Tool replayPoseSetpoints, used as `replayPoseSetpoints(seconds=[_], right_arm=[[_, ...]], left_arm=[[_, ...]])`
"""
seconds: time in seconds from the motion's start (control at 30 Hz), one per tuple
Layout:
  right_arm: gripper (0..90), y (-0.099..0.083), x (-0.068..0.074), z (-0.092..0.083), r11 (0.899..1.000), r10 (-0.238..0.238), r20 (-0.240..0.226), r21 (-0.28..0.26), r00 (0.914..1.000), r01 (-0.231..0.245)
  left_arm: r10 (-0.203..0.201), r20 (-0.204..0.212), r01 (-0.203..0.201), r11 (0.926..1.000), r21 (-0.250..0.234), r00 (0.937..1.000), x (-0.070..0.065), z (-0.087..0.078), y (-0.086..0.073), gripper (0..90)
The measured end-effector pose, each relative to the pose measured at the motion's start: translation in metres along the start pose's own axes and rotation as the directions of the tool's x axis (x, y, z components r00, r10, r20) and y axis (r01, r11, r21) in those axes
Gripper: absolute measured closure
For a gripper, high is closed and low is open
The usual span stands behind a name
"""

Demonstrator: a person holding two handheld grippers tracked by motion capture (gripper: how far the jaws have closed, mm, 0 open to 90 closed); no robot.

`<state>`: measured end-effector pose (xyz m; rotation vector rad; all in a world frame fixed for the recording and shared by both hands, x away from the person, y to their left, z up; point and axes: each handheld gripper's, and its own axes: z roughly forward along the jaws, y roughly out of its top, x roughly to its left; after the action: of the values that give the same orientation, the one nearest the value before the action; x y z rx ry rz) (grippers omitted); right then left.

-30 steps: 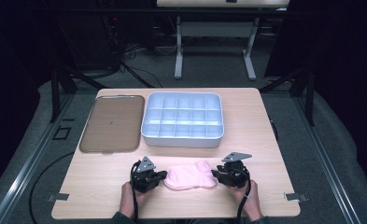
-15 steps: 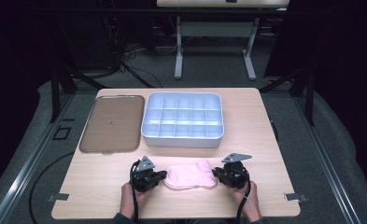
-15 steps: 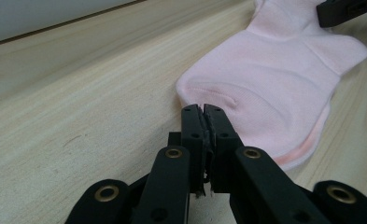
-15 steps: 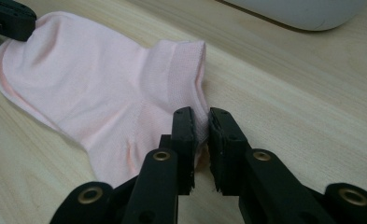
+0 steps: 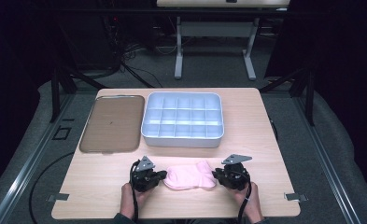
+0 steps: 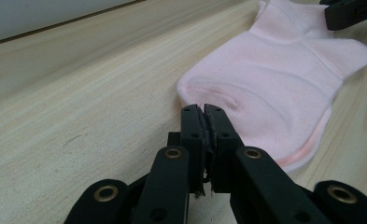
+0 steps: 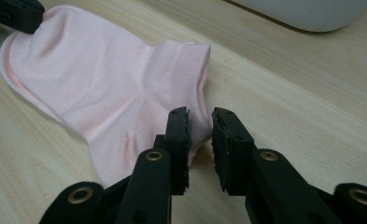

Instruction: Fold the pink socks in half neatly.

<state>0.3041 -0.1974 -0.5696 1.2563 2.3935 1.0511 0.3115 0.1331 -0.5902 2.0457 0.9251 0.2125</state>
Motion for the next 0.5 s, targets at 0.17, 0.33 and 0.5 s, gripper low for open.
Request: replayPoseSetpoints(seconds=[0.17,0.33,0.5], right_arm=[[82.7,0.001,0.004,-0.002,0.999,-0.031,0.019,-0.013,0.9993,0.031],[78.2,0.004,0.009,-0.006,0.998,-0.052,0.006,-0.019,0.9986,0.052],[81.5,0.003,0.011,-0.002,0.998,-0.066,0.003,-0.004,0.9978,0.066]], left_arm=[[0.009,-0.001,-0.009,1.0,-0.001,1.0,0.0,0.0,0.0,86.9],[0.005,0.0,-0.005,1.0,-0.003,1.0,0.0,0.0,0.0,86.7],[0.001,-0.001,-0.001,1.0,0.001,1.0,0.0,0.0,0.0,86.6]])
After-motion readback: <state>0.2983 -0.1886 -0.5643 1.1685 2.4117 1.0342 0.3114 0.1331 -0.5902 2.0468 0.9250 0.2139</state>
